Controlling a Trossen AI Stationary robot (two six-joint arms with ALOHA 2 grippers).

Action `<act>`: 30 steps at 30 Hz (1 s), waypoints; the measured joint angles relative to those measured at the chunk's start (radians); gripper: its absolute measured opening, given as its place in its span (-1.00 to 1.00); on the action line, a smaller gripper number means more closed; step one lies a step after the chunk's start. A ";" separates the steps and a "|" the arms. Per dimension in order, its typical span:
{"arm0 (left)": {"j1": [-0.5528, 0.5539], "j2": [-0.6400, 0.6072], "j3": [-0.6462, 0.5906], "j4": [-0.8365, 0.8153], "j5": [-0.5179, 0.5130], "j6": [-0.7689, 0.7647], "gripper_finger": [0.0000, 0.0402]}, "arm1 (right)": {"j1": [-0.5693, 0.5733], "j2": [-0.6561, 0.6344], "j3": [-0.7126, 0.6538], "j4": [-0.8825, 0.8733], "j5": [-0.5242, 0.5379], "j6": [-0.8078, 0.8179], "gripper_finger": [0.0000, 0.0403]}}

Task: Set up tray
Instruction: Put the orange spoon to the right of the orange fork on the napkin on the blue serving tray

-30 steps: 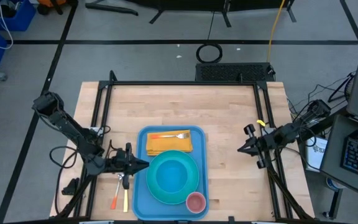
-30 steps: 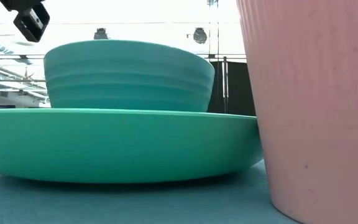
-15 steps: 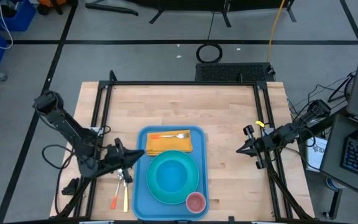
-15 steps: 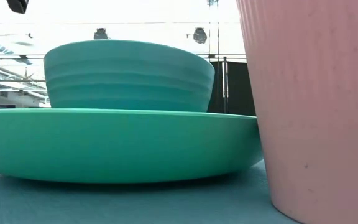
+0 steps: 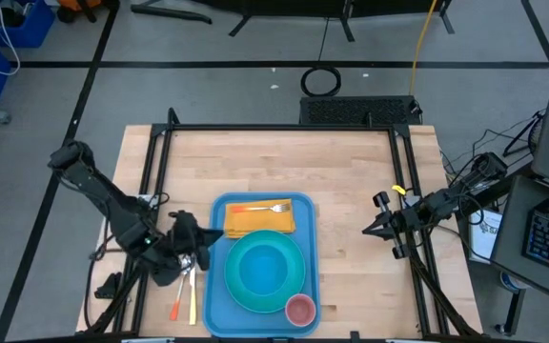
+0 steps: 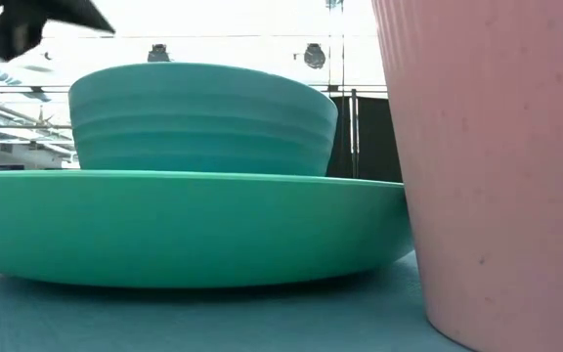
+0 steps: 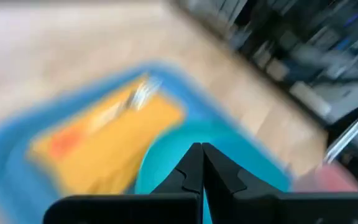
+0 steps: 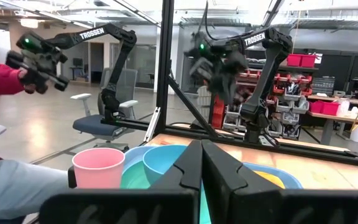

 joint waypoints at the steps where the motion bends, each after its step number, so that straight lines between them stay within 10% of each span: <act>1: 0.006 0.001 0.000 -0.059 0.057 -0.072 -0.99 | 0.000 0.000 0.000 0.000 0.000 0.000 -1.00; 8: 0.039 0.005 0.004 -0.335 0.474 -0.434 -0.99 | 0.000 0.000 0.000 0.000 0.000 0.000 -1.00; 15: -0.038 0.043 0.006 -0.358 0.668 -0.619 -0.99 | 0.000 0.000 0.000 0.000 0.000 0.000 -1.00; 30: -0.224 0.224 0.005 -0.273 0.783 -0.983 -0.98 | 0.000 0.000 0.000 0.000 0.000 0.000 -1.00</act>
